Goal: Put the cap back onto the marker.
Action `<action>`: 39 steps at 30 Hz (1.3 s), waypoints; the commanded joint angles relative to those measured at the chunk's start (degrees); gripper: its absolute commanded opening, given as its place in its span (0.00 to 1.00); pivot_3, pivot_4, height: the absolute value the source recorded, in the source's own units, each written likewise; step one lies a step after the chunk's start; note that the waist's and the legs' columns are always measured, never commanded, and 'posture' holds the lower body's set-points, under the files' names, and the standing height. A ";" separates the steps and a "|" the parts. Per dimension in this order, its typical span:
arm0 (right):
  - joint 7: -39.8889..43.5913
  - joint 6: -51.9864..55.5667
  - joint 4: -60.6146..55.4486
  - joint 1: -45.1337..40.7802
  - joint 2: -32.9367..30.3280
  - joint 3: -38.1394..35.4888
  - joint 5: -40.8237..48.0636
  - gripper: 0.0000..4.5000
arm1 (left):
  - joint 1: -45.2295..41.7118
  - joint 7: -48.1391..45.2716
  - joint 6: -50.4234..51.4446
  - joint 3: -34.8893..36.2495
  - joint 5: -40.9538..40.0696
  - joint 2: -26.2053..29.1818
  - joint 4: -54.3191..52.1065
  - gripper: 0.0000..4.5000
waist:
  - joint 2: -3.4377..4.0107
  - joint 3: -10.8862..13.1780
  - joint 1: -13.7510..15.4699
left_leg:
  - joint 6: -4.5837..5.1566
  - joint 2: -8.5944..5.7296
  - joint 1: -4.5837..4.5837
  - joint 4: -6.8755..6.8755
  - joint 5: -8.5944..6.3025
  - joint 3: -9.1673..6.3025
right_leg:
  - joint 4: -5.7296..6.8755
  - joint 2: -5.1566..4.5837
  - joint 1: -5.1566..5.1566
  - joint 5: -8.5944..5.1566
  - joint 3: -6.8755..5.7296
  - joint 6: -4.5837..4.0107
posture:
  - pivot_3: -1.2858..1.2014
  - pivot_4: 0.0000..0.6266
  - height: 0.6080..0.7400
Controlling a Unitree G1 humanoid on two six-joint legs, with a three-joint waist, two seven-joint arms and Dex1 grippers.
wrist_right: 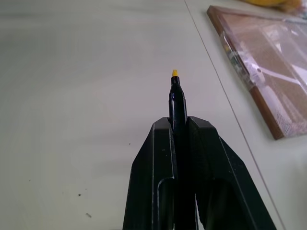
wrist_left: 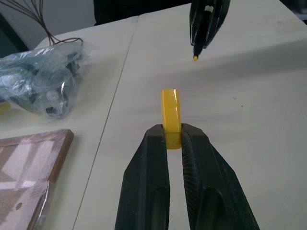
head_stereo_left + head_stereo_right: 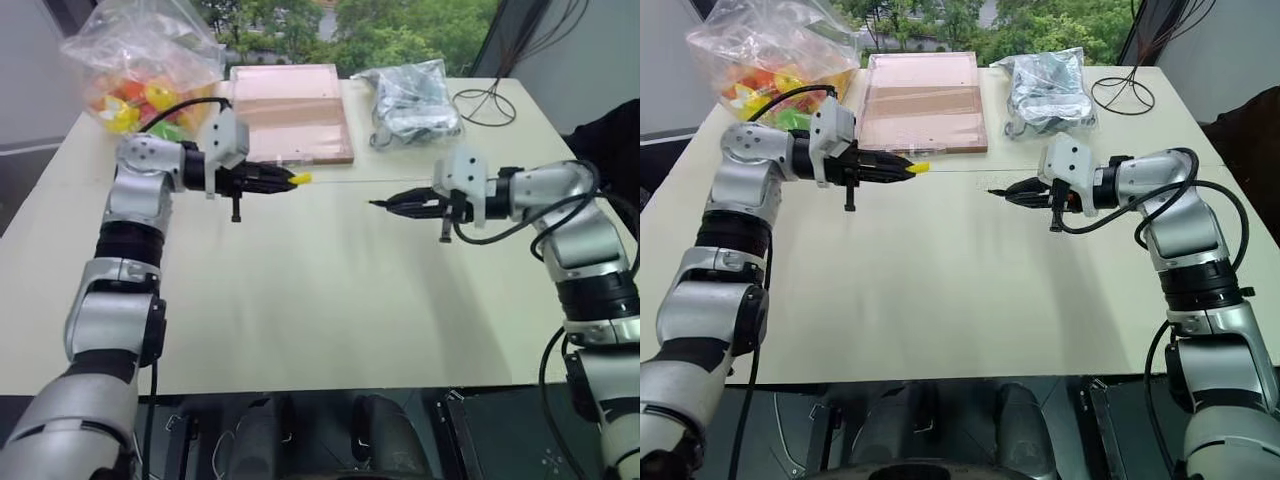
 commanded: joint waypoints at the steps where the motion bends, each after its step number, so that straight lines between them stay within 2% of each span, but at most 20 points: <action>1: 0.44 -0.34 -2.38 -1.04 0.13 0.00 0.32 0.00 | 0.45 0.00 -0.88 -0.72 -0.38 -0.57 -0.67 0.00 | 0.00 0.00 0.06 | 0.00 0.00 0.00 0.02 0.00 -0.01 | 0.00 0.00 0.02 0.00 0.00 0.00 | 0.52 0.24 1.00; 12: -0.15 1.27 -5.21 -0.44 1.90 0.82 0.89 0.00 | 0.86 0.18 -1.51 -2.02 -0.63 -4.21 -0.44 0.00 | 0.00 0.00 -0.06 | 0.01 0.00 -0.01 0.03 0.00 -0.01 | 0.00 0.00 0.01 0.00 0.00 0.00 | 0.52 0.24 1.00; 39: -1.03 1.63 -5.21 -1.01 4.56 1.66 0.67 0.00 | 3.69 0.90 1.41 -3.64 -1.60 -6.72 -5.52 0.00 | 0.00 0.00 -0.03 | 0.01 0.00 -0.01 0.03 0.00 -0.02 | 0.00 0.00 0.01 0.00 0.00 0.00 | 0.52 0.24 1.00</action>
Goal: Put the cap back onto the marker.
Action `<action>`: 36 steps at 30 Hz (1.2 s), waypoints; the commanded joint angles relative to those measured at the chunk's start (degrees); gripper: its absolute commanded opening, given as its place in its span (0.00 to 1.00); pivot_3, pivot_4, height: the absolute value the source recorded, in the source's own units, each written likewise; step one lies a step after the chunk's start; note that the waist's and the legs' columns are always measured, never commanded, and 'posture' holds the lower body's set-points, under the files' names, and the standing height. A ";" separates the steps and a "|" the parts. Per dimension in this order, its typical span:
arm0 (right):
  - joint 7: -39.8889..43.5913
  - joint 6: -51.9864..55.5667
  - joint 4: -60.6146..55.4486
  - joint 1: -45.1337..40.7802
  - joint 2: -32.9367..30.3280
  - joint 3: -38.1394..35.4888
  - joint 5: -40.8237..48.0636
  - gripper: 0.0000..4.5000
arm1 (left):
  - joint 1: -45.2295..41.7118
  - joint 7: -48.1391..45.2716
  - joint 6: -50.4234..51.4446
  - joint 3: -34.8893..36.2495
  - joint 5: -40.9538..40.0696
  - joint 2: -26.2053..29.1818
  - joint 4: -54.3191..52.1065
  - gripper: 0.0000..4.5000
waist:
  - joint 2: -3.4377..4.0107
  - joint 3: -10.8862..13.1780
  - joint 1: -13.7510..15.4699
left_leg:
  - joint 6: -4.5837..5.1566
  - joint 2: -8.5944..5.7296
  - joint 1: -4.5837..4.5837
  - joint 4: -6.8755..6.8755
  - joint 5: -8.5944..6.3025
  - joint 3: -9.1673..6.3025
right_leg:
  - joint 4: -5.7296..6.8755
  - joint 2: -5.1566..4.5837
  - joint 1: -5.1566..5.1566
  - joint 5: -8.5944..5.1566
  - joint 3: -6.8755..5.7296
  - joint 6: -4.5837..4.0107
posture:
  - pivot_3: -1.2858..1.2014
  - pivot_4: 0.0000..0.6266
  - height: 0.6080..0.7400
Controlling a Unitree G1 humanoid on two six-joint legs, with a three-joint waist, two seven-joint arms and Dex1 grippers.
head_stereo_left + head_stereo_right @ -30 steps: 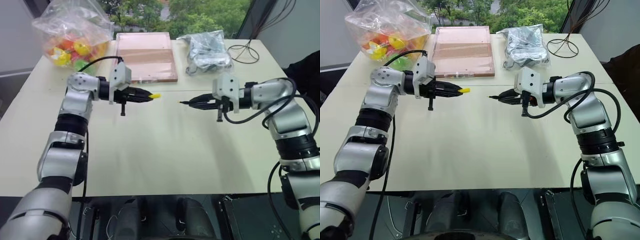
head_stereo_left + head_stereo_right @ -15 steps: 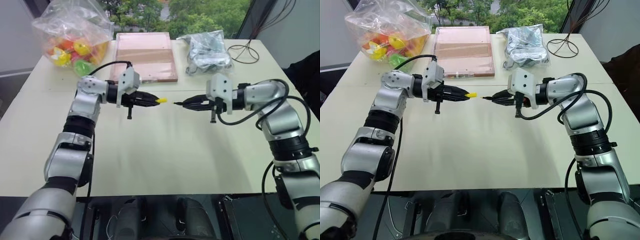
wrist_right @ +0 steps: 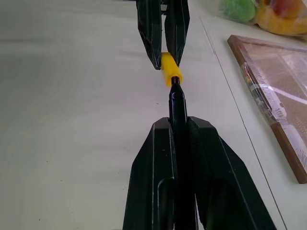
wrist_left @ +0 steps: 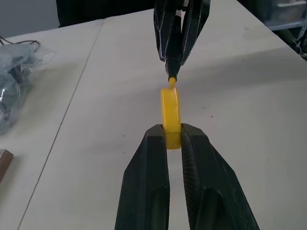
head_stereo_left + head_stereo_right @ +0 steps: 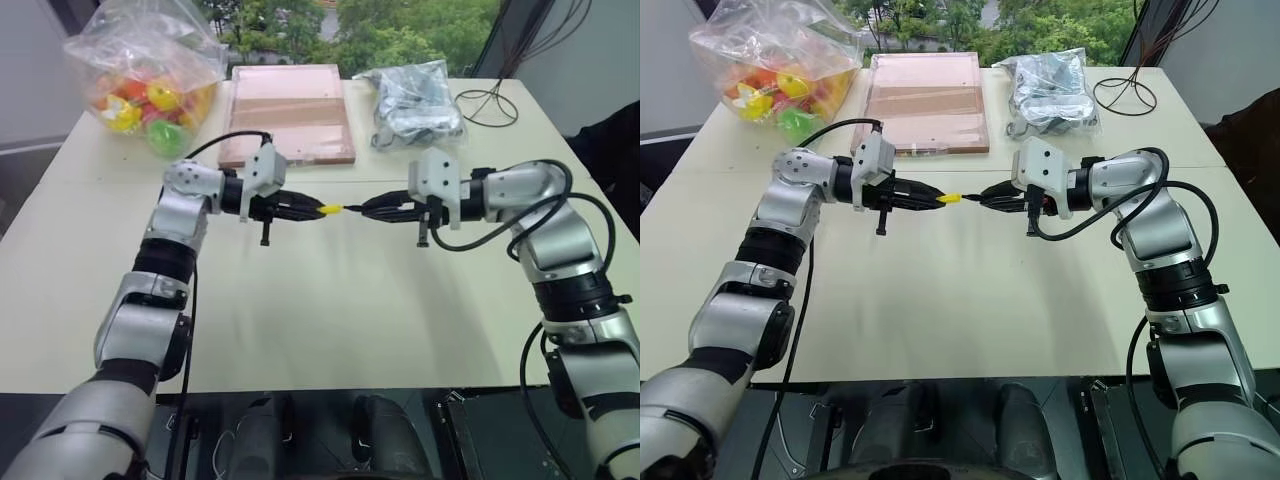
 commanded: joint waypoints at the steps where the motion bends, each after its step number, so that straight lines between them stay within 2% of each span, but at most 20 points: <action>1: -0.30 -0.13 -1.74 -0.97 0.27 -0.48 0.59 0.00 | -0.27 0.16 0.35 0.15 -1.29 -0.03 -2.68 0.00 | 0.00 0.00 -0.02 | 0.00 0.00 0.00 0.00 0.00 0.00 | 0.00 0.00 0.00 0.00 0.00 0.00 | 0.52 0.24 1.00; 19: -0.66 -1.00 -0.03 -1.25 0.10 -0.79 0.16 0.00 | -0.91 -0.11 0.90 0.46 -1.26 1.98 -2.65 0.00 | 0.00 0.00 -0.05 | 0.00 0.00 0.01 -0.01 0.00 0.00 | 0.00 0.00 0.00 0.00 0.00 0.00 | 0.52 0.24 1.00; 36: -1.19 -1.02 -0.47 -1.09 1.13 -0.38 0.14 0.00 | -0.21 0.37 1.04 -0.27 -1.28 0.73 -3.63 0.00 | 0.00 0.00 -0.02 | 0.00 0.00 0.00 0.00 0.00 0.00 | 0.00 0.00 0.00 0.00 0.00 0.00 | 0.52 0.24 1.00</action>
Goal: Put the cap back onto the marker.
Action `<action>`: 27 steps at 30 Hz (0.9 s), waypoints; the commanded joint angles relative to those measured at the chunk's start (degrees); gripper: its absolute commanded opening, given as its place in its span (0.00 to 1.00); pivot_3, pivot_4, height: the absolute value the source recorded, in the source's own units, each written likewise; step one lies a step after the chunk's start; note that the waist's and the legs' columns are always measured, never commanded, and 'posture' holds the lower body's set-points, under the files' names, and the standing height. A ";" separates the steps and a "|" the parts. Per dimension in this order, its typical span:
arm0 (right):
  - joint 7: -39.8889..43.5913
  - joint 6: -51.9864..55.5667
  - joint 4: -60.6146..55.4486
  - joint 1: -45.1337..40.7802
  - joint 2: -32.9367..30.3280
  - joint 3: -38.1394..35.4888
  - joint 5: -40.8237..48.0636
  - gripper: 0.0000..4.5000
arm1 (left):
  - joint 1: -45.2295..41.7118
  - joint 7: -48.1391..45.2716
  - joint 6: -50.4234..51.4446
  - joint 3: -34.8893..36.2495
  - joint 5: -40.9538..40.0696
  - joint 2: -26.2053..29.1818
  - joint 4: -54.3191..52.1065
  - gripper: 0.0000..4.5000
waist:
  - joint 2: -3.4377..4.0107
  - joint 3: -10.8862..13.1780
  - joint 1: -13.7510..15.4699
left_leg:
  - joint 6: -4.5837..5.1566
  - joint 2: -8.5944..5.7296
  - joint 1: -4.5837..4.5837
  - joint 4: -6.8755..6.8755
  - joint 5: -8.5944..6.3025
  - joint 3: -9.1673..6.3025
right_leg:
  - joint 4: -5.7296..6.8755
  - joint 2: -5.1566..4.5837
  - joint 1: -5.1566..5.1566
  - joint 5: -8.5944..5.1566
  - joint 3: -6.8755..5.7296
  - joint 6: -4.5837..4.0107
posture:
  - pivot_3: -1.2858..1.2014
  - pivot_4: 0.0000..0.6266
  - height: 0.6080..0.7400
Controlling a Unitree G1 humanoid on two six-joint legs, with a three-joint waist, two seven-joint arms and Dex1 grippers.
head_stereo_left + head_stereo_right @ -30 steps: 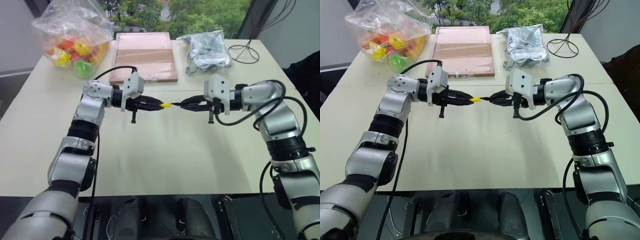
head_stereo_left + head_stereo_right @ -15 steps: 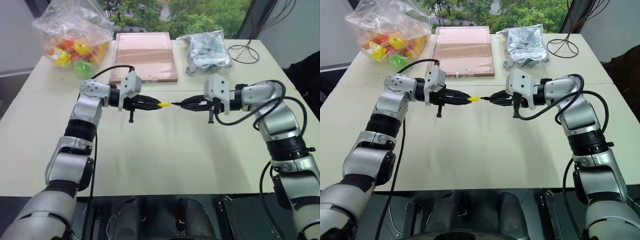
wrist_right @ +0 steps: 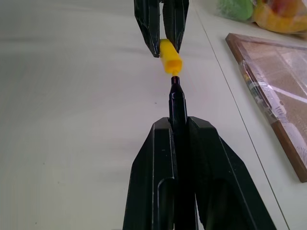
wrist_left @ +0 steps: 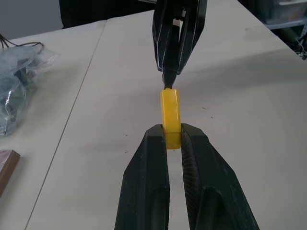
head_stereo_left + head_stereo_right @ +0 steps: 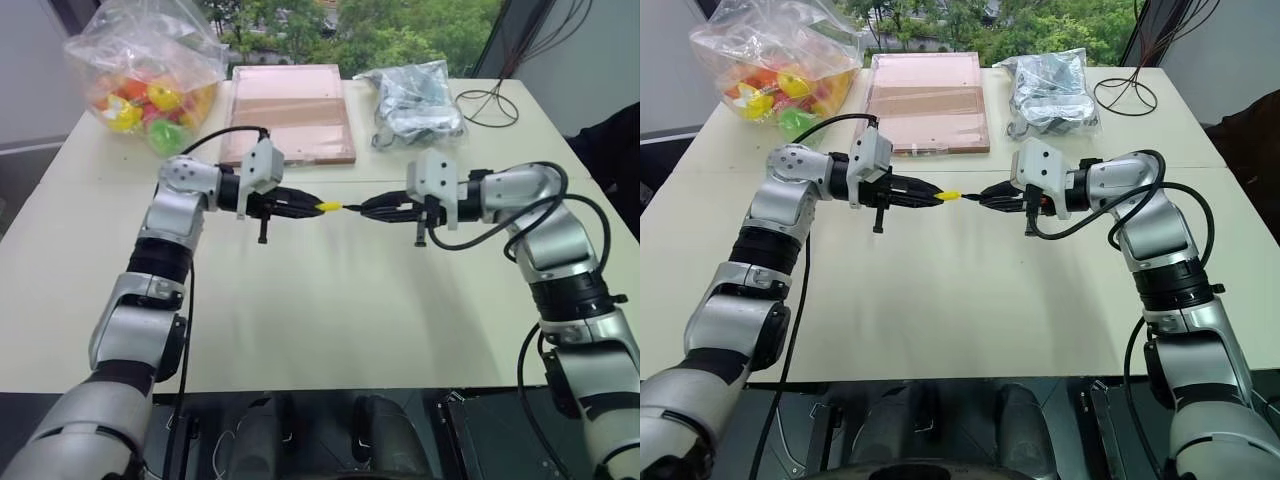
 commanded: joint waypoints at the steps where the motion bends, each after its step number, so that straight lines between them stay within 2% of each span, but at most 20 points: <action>1: -0.51 -0.56 -1.81 -1.07 0.44 -0.45 0.37 0.00 | -0.32 0.22 -0.41 -0.26 -0.72 -0.52 -1.04 0.00 | 0.00 0.00 -0.02 | 0.00 0.00 0.00 0.00 0.00 0.00 | 0.00 0.00 0.00 0.00 0.00 0.00 | 0.52 0.24 1.00; 17: 0.12 -1.08 -2.40 -1.06 0.61 0.63 -0.72 0.00 | -5.73 0.59 -5.20 -1.66 1.93 -2.88 7.34 0.00 | 0.00 0.00 -0.05 | 0.00 0.00 0.00 0.00 0.00 0.00 | 0.00 0.00 0.00 0.00 0.00 0.00 | 0.52 0.24 1.00; 27: 1.87 -2.22 -1.03 -2.47 0.19 2.55 -3.16 0.00 | -10.74 -1.32 -9.65 -6.89 8.62 -1.83 11.13 0.00 | 0.00 0.00 -0.05 | 0.01 0.00 0.00 0.00 0.00 0.00 | 0.00 0.00 0.00 0.00 0.00 0.00 | 0.52 0.24 1.00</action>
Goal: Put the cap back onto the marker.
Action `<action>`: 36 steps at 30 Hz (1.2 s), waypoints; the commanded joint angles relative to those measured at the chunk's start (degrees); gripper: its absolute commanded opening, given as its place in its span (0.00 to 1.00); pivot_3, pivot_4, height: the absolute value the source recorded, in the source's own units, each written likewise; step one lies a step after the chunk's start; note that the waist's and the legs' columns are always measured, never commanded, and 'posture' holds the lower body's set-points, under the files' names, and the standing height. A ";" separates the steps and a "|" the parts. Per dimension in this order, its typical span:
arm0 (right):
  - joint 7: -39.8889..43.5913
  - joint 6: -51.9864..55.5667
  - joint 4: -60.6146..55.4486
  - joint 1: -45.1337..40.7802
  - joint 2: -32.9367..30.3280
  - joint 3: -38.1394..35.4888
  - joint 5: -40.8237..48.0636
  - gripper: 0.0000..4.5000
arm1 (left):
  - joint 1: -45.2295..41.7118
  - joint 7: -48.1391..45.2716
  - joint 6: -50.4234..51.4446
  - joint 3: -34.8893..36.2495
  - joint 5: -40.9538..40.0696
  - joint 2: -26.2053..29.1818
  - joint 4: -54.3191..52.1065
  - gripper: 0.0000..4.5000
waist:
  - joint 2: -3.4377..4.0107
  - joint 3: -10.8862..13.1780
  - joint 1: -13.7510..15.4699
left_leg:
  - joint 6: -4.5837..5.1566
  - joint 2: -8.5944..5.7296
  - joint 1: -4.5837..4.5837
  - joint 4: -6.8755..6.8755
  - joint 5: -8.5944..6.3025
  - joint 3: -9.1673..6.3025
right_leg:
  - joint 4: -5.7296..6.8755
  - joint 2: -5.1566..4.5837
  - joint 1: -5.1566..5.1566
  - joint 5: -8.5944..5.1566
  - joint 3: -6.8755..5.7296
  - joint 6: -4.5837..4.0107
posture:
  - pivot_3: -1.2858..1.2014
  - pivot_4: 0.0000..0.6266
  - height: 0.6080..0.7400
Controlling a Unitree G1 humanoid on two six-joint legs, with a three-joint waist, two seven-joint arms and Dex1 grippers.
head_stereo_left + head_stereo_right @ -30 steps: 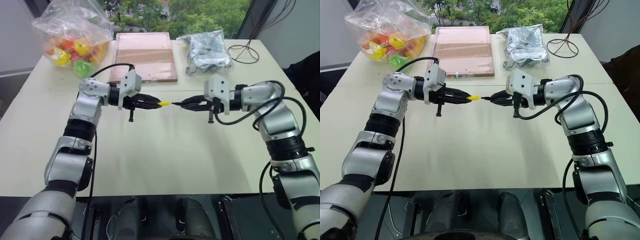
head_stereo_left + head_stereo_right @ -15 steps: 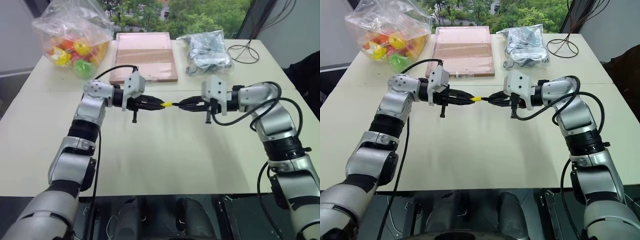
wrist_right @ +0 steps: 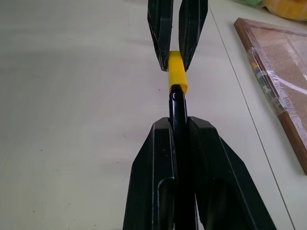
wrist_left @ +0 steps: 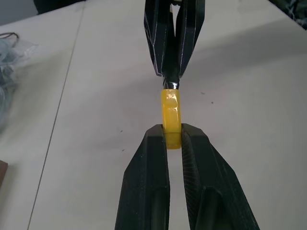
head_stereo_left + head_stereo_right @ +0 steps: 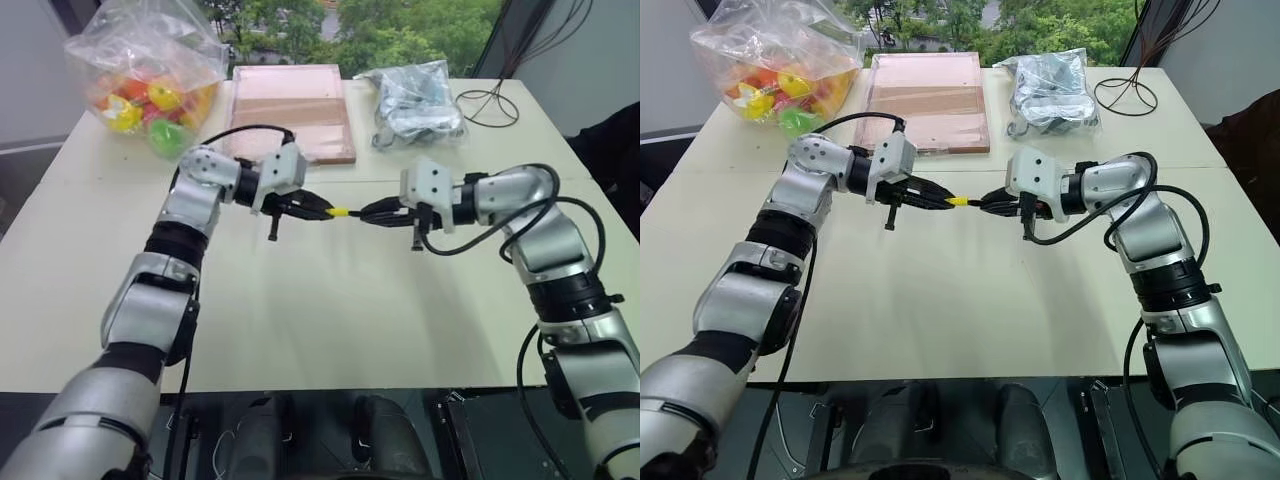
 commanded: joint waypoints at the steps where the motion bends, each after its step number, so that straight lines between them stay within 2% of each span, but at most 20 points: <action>1: 0.96 -1.27 -1.39 -2.60 0.71 0.68 0.33 0.00 | -3.04 0.06 -1.98 -1.74 2.38 0.22 -0.09 0.00 | 0.00 0.00 -0.03 | 0.00 0.00 0.00 0.00 0.00 0.00 | 0.00 0.00 -0.01 0.00 0.00 0.00 | 0.52 0.24 1.00; 11: -0.28 -0.65 -0.27 -4.21 3.95 1.23 -0.24 0.00 | -5.16 3.32 -5.90 -2.95 5.38 -1.52 1.23 0.00 | 0.00 0.00 0.01 | 0.00 0.00 -0.01 0.00 0.00 0.00 | 0.00 0.00 -0.01 0.00 0.00 0.00 | 0.52 0.24 1.00; 19: -2.22 -0.11 -0.33 -4.21 5.90 0.66 -0.17 0.00 | -3.59 -1.37 4.62 -0.26 -0.44 -4.29 -3.06 0.00 | 0.00 0.00 -0.06 | 0.00 0.00 -0.01 0.00 0.00 0.00 | 0.00 0.00 -0.02 0.00 0.00 0.00 | 0.52 0.24 1.00; 24: -2.44 -0.12 -0.82 -3.98 6.53 0.78 -0.37 0.00 | -2.48 -3.19 7.98 -0.43 -0.46 -4.20 -5.66 0.00 | 0.00 0.00 -0.03 | 0.00 0.00 -0.01 0.00 0.00 0.00 | 0.01 0.00 -0.02 0.00 0.00 0.00 | 0.52 0.24 1.00; 36: -1.56 -1.48 0.00 -1.94 4.14 1.66 -2.63 0.00 | -2.73 0.20 2.52 -1.30 3.92 -2.77 -3.06 0.00 | 0.00 0.00 0.00 | 0.00 0.00 -0.01 0.00 0.00 0.00 | 0.01 0.00 -0.02 0.00 0.00 0.00 | 0.52 0.24 1.00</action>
